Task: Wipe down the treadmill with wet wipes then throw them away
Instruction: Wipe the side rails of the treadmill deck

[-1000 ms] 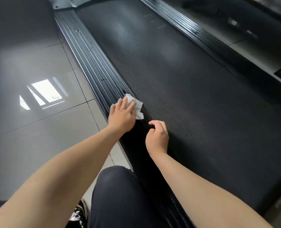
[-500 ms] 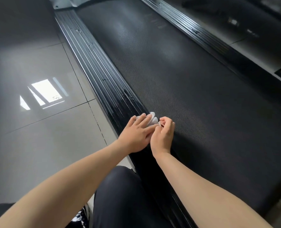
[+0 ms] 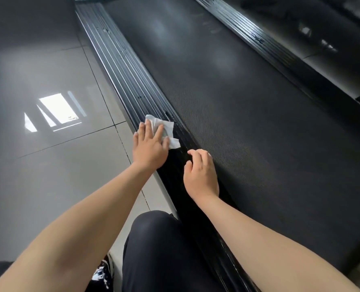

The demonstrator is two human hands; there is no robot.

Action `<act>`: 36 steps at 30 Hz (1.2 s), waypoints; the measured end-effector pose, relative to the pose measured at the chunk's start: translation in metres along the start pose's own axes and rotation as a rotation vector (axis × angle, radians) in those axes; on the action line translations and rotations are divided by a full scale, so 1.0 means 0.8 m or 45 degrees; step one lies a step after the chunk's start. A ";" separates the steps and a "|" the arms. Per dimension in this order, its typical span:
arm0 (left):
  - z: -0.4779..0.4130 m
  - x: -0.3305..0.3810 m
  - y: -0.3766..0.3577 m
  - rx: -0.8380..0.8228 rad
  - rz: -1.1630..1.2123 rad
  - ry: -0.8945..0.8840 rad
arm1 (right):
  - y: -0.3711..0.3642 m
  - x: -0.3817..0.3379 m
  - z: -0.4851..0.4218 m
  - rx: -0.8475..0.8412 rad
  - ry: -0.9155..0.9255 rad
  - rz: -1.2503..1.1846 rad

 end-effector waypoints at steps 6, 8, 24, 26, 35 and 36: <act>0.043 0.047 -0.005 0.010 -0.090 -0.410 | -0.002 0.001 -0.024 0.049 -0.068 0.025; 0.040 0.062 -0.007 -0.021 -0.110 -0.492 | -0.004 0.001 -0.046 0.063 -0.159 -0.046; -0.094 0.017 0.003 -0.067 -0.127 -0.077 | -0.034 -0.017 -0.071 0.028 -0.058 -0.014; -0.086 0.026 0.003 -0.070 -0.109 -0.143 | -0.030 -0.015 -0.070 0.060 -0.086 -0.062; -0.045 0.095 -0.014 -0.072 -0.188 -0.594 | -0.022 -0.003 -0.072 0.139 -0.233 -0.263; -0.053 0.091 -0.015 -0.057 -0.208 -0.552 | -0.024 -0.006 -0.072 0.127 -0.206 -0.230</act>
Point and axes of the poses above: each hand's wrist, its own z-axis away from the middle knuckle, its own y-axis out of the back of the hand, x = y × z, the point moved 9 cm from there along -z, towards the middle knuckle, and after that the axes turned 9 degrees about x, right-handed, at the moved point
